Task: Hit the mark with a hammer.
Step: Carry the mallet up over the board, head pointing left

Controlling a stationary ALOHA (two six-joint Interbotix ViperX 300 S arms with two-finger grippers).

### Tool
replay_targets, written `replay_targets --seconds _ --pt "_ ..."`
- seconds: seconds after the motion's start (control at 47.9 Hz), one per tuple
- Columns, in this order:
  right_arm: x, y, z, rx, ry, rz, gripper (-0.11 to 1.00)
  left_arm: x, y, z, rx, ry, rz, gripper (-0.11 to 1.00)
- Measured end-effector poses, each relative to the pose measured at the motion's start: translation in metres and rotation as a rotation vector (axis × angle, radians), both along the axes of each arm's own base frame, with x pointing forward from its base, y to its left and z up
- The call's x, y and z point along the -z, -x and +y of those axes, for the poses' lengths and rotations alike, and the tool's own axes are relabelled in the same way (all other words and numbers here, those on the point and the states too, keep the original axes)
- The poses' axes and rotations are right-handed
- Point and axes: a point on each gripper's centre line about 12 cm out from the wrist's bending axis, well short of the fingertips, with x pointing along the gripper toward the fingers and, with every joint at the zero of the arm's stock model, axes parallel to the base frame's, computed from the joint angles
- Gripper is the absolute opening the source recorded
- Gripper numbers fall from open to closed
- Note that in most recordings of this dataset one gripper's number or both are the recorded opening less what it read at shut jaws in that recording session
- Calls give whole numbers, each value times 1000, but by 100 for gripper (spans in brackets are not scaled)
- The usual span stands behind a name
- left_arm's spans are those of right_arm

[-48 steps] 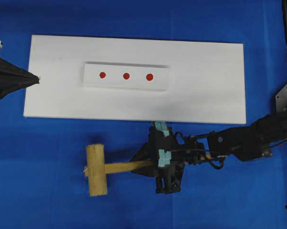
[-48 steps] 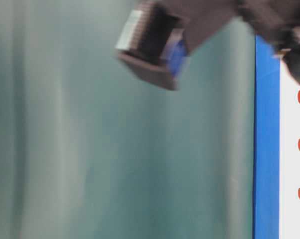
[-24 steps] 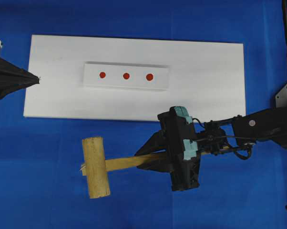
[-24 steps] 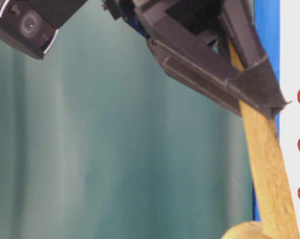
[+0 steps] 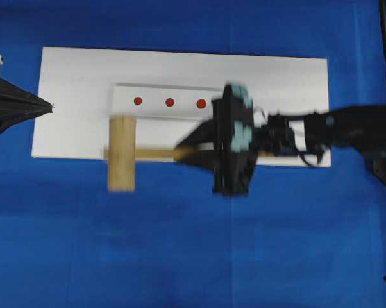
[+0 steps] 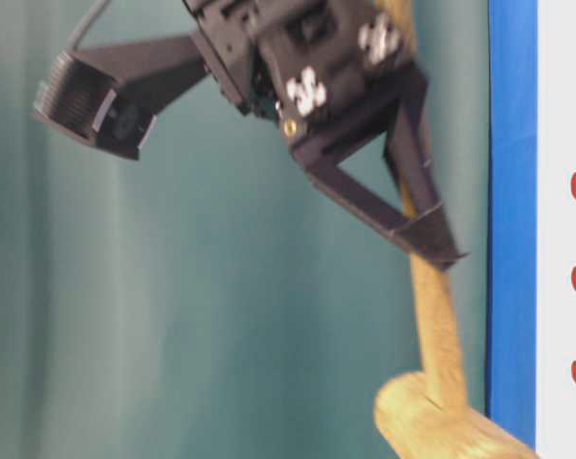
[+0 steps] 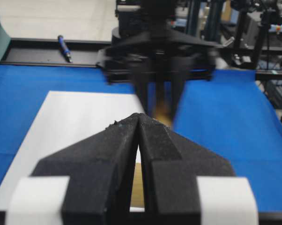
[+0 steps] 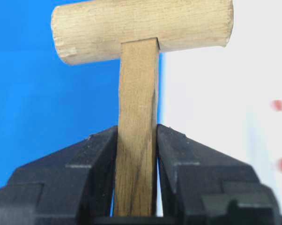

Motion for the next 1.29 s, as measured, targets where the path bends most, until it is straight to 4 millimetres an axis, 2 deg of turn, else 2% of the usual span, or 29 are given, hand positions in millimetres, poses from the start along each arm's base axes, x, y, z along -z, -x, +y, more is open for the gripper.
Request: replay_targets --seconds 0.209,0.334,0.605,0.835,1.294 --pt "-1 0 -36 46 70 -1 10 0 0 0 0 -1 2 0" --pt "-1 1 -46 62 85 -5 10 0 0 0 0 0 2 0" --pt "-7 0 -42 -1 182 -24 10 0 0 0 0 0 2 0" --pt "-34 -7 -42 -104 433 -102 10 0 0 0 0 5 2 0" --pt "-49 -12 -37 -267 915 -194 10 0 0 0 1 69 -1 0"
